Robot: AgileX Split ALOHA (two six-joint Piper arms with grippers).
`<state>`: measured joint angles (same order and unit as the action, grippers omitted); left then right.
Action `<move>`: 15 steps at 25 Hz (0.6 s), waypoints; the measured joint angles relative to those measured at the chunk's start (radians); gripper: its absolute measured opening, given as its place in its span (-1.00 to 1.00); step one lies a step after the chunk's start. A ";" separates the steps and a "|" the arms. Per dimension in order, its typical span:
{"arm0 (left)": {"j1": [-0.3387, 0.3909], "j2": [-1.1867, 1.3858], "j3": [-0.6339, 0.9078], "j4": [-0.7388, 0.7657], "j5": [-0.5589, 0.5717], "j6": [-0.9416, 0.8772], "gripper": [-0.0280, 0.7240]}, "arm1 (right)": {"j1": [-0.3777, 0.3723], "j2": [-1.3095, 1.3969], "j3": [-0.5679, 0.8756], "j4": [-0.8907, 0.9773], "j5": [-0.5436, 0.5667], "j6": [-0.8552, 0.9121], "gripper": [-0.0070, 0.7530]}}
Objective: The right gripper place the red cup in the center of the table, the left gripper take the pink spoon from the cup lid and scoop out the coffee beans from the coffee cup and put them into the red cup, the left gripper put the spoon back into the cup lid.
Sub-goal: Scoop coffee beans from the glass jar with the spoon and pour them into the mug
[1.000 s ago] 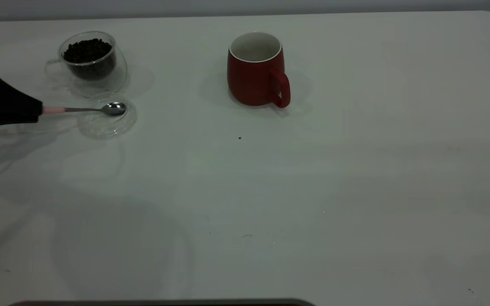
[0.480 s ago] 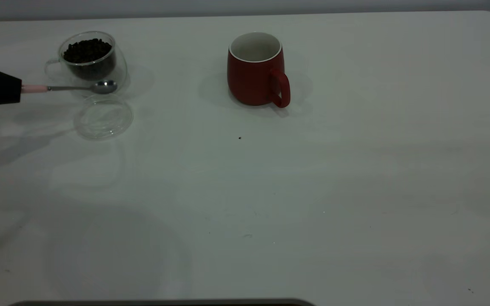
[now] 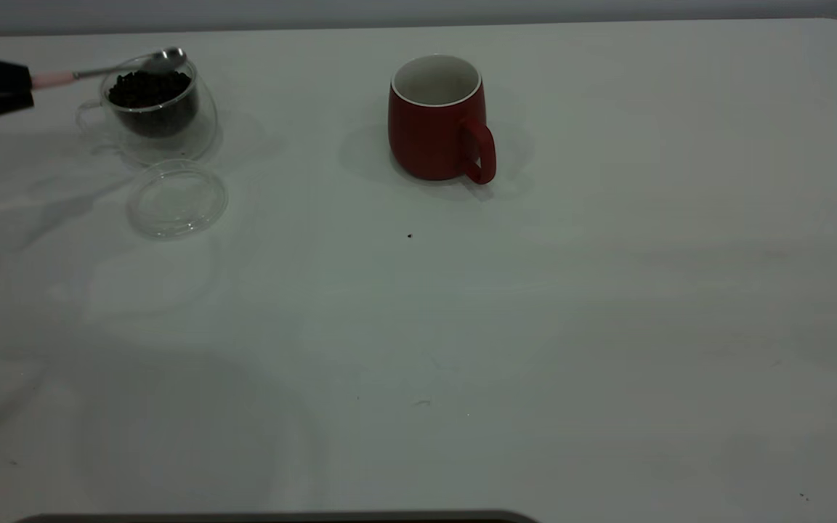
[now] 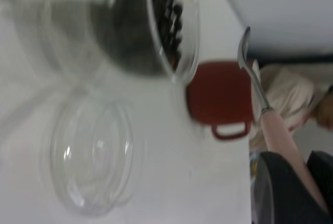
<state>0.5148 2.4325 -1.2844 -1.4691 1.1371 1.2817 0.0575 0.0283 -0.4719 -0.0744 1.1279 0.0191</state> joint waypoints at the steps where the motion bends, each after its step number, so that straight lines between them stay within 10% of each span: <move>1: 0.000 0.000 0.000 -0.018 -0.003 0.008 -0.58 | 0.000 0.000 0.000 0.000 0.000 0.000 0.17; 15: 0.000 0.000 0.000 -0.060 -0.207 0.078 -0.58 | 0.000 0.000 0.000 0.000 0.000 0.000 0.17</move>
<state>0.5148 2.4325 -1.2844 -1.5291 0.9299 1.3594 0.0575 0.0283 -0.4719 -0.0744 1.1279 0.0191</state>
